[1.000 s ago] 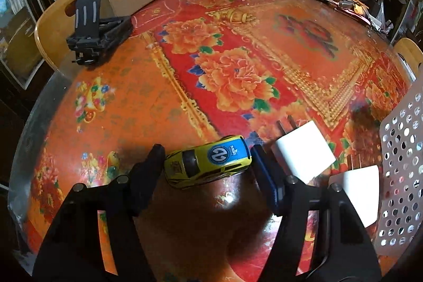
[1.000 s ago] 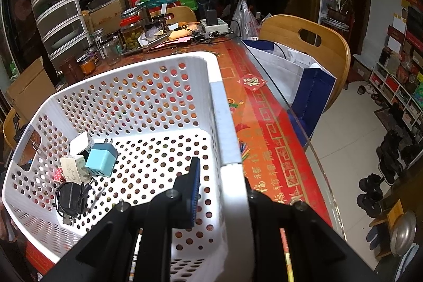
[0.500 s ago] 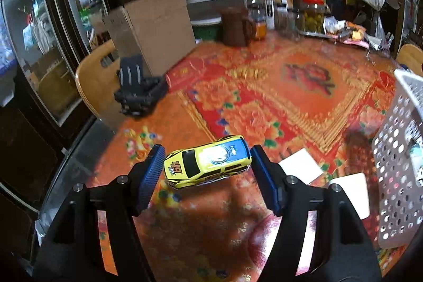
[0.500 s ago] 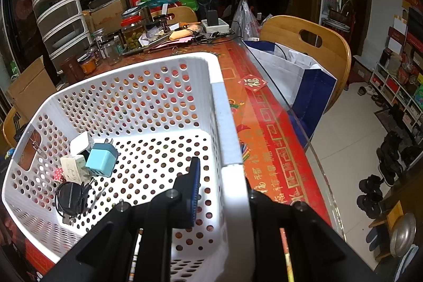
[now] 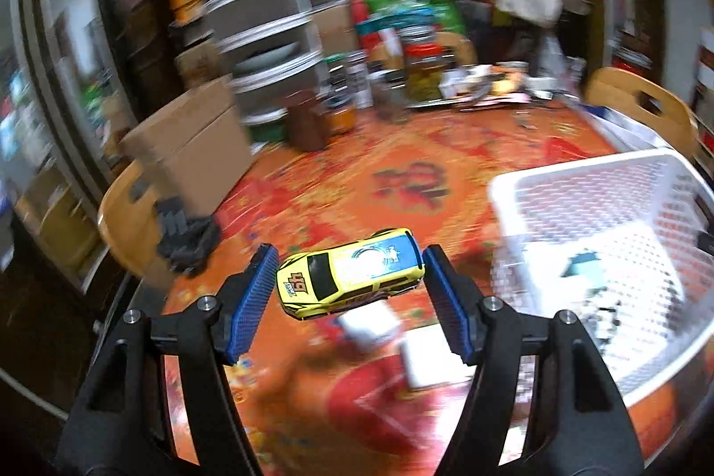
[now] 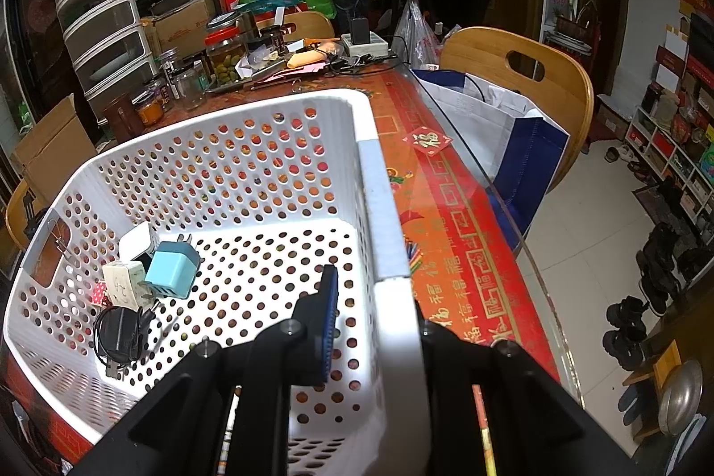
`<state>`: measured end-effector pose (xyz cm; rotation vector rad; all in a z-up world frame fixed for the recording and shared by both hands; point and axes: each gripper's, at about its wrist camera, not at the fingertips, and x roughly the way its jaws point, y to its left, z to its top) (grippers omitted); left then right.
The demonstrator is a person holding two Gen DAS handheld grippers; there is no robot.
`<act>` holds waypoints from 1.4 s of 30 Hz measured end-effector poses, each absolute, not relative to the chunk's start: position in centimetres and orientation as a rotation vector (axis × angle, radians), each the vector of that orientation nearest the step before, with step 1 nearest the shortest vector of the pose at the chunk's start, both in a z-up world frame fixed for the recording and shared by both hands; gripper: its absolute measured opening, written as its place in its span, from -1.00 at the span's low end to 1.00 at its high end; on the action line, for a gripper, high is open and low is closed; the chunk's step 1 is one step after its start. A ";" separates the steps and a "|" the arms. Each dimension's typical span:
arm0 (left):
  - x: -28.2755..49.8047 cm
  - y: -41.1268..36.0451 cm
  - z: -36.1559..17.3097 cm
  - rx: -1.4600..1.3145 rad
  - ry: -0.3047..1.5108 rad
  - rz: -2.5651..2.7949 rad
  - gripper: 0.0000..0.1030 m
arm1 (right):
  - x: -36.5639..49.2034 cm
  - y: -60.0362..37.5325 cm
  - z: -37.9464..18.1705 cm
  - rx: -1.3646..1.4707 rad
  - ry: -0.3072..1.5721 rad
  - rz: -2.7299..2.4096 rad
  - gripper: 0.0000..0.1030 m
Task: Organize rigid objects
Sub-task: 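Carry the yellow toy car into the basket and open the left gripper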
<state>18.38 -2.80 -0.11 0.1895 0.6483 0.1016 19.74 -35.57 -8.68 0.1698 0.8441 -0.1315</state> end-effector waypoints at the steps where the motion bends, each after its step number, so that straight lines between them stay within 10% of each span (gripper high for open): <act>1: 18.2 -4.4 0.3 0.216 0.643 0.073 0.25 | 19.8 -35.6 -8.7 0.169 0.845 -0.132 -0.69; 18: 26.5 -22.7 -4.0 0.572 0.903 -0.129 0.26 | 19.8 -35.4 -8.6 0.167 0.845 -0.128 -0.68; 42: 32.6 -24.1 -10.9 0.741 1.151 -0.144 0.39 | 19.8 -35.3 -8.7 0.169 0.850 -0.115 -0.65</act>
